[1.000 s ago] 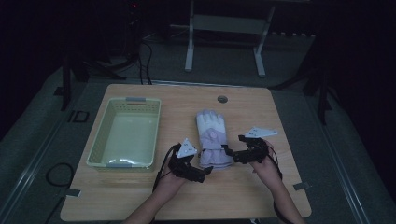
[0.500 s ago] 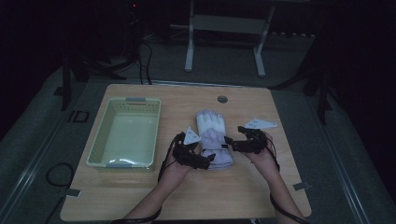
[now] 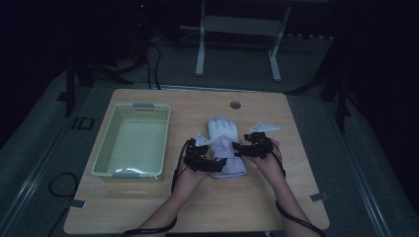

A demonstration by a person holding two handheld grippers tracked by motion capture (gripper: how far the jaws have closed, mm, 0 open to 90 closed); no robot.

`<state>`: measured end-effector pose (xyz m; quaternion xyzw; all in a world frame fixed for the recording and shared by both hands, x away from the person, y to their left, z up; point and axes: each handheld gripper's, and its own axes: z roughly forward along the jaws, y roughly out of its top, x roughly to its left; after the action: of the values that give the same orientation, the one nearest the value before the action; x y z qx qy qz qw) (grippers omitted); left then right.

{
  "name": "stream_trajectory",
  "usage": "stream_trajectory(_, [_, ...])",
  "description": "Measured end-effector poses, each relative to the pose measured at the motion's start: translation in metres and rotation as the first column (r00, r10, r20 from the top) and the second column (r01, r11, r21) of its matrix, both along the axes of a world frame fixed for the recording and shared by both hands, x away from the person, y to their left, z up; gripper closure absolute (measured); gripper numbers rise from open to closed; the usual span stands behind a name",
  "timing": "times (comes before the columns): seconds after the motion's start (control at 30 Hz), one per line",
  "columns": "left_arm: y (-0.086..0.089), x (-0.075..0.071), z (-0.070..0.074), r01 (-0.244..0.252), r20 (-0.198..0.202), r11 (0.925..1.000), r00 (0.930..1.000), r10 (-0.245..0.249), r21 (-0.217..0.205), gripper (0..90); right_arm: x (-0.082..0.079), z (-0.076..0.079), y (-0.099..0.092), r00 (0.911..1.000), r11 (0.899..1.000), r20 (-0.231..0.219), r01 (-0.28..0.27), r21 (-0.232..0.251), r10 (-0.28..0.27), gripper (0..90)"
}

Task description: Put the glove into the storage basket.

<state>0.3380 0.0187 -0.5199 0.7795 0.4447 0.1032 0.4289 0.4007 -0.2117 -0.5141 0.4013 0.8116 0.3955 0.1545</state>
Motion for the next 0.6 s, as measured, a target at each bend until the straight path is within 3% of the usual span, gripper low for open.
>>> stream_trajectory(0.03, [0.000,0.000,0.000,0.000,0.000,1.0000,1.0000,0.000,0.000,13.2,0.000,0.000,0.000,1.0000,1.000,0.000,0.000,0.000,0.000,37.1])
stream_trajectory(0.07, [-0.002,-0.001,-0.008,-0.019,-0.020,0.9996,0.9996,0.020,0.019,14.4,0.002,-0.006,-0.003,0.9992,1.000,-0.039,-0.001,0.007,0.001,37.9])
stream_trajectory(0.1, [-0.003,-0.001,-0.012,-0.028,-0.037,0.9990,0.9989,0.029,0.034,14.4,0.003,-0.008,-0.003,0.9988,1.000,-0.049,0.002,0.007,-0.001,38.5])
stream_trajectory(0.13, [-0.003,-0.001,-0.012,-0.028,-0.037,0.9990,0.9989,0.029,0.034,14.5,0.003,-0.008,-0.003,0.9988,1.000,-0.049,0.002,0.007,-0.001,38.5])
stream_trajectory(0.17, [-0.003,-0.001,-0.019,-0.027,-0.067,0.9991,0.9973,0.029,0.032,14.5,0.007,-0.015,-0.005,0.9931,1.000,-0.116,-0.011,0.021,0.013,40.5])
stream_trajectory(0.2, [-0.003,-0.001,-0.019,-0.027,-0.067,0.9991,0.9973,0.029,0.032,14.5,0.007,-0.015,-0.005,0.9931,1.000,-0.116,-0.011,0.021,0.013,40.5])
stream_trajectory(0.23, [-0.003,0.001,-0.025,-0.021,-0.103,0.9997,0.9945,0.022,0.010,14.6,0.010,-0.020,-0.007,0.9873,1.000,-0.158,-0.006,0.024,0.009,39.4])
stream_trajectory(0.27, [-0.003,0.001,-0.025,-0.021,-0.103,0.9997,0.9945,0.022,0.010,14.6,0.010,-0.020,-0.007,0.9873,1.000,-0.158,-0.006,0.024,0.009,39.4])
stream_trajectory(0.3, [-0.003,0.002,-0.028,-0.018,-0.119,0.9998,0.9927,0.019,0.012,14.6,0.014,-0.024,-0.009,0.9751,0.998,-0.222,0.006,0.057,0.007,39.4])
stream_trajectory(0.33, [-0.003,0.002,-0.028,-0.018,-0.119,0.9998,0.9927,0.019,0.012,14.6,0.014,-0.024,-0.009,0.9751,0.998,-0.222,0.006,0.057,0.007,39.4])
stream_trajectory(0.37, [-0.003,0.005,-0.032,-0.011,-0.149,0.9999,0.9888,0.011,0.000,14.7,0.018,-0.027,-0.010,0.9553,0.995,-0.296,0.025,0.100,0.005,42.1])
stream_trajectory(0.43, [-0.003,0.008,-0.036,0.007,-0.167,1.0000,0.9860,-0.008,-0.006,15.7,0.021,-0.030,-0.013,0.9333,0.988,-0.358,0.032,0.150,0.024,47.0])
stream_trajectory(0.47, [-0.003,0.008,-0.036,0.007,-0.167,1.0000,0.9860,-0.008,-0.006,18.7,0.021,-0.030,-0.013,0.9333,0.988,-0.358,0.032,0.150,0.024,47.0])
stream_trajectory(0.5, [-0.002,0.011,-0.038,0.050,-0.196,0.9982,0.9790,-0.056,-0.033,23.7,0.022,-0.034,-0.015,0.9175,0.980,-0.394,0.031,0.199,0.051,55.9])
stream_trajectory(0.53, [-0.002,0.011,-0.038,0.050,-0.196,0.9982,0.9790,-0.056,-0.033,28.8,0.022,-0.034,-0.015,0.9175,0.980,-0.394,0.031,0.199,0.051,55.9])
stream_trajectory(0.57, [0.000,0.014,-0.039,0.090,-0.236,0.9923,0.9658,-0.108,-0.084,36.4,0.021,-0.037,-0.016,0.9092,0.972,-0.412,0.040,0.231,0.060,60.9])
stream_trajectory(0.6, [0.000,0.014,-0.039,0.090,-0.236,0.9923,0.9658,-0.108,-0.084,38.6,0.021,-0.037,-0.016,0.9092,0.972,-0.412,0.040,0.231,0.060,60.9])
